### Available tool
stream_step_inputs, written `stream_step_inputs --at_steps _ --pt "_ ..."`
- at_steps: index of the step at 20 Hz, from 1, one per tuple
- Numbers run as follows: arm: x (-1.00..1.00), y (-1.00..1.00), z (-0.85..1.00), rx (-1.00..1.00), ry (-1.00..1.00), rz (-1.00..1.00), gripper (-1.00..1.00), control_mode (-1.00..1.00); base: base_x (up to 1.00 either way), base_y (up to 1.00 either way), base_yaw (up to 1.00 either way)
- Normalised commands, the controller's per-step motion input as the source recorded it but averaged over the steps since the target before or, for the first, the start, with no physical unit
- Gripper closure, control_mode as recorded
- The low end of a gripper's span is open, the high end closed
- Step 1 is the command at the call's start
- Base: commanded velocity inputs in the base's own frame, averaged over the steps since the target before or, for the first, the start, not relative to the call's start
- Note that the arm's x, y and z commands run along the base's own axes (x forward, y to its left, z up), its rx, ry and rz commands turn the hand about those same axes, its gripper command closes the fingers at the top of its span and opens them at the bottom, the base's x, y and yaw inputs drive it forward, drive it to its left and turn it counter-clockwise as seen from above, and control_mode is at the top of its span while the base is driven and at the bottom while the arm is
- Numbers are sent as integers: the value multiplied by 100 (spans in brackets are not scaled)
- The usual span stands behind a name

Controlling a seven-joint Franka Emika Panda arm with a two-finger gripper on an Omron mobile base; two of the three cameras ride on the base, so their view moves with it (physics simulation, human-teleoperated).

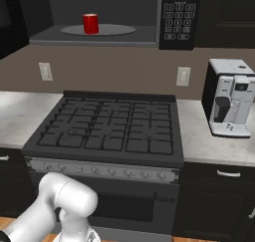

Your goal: Pick the mug from the counter and place it inside the microwave. Then close the microwave.

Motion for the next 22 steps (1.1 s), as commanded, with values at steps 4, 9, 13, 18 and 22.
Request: stream_step_inputs --at_steps 4,9,13,18,22 --pt "-30 55 0 0 0 0 -100 -100 0 0 0" --pt "-18 55 -3 0 0 0 -100 -100 0 0 0" --pt "0 69 -11 0 0 0 -100 -100 0 0 0" --pt "0 73 -15 0 0 0 -100 -100 0 0 0" --pt "0 65 -24 0 0 0 -100 -100 0 0 0"
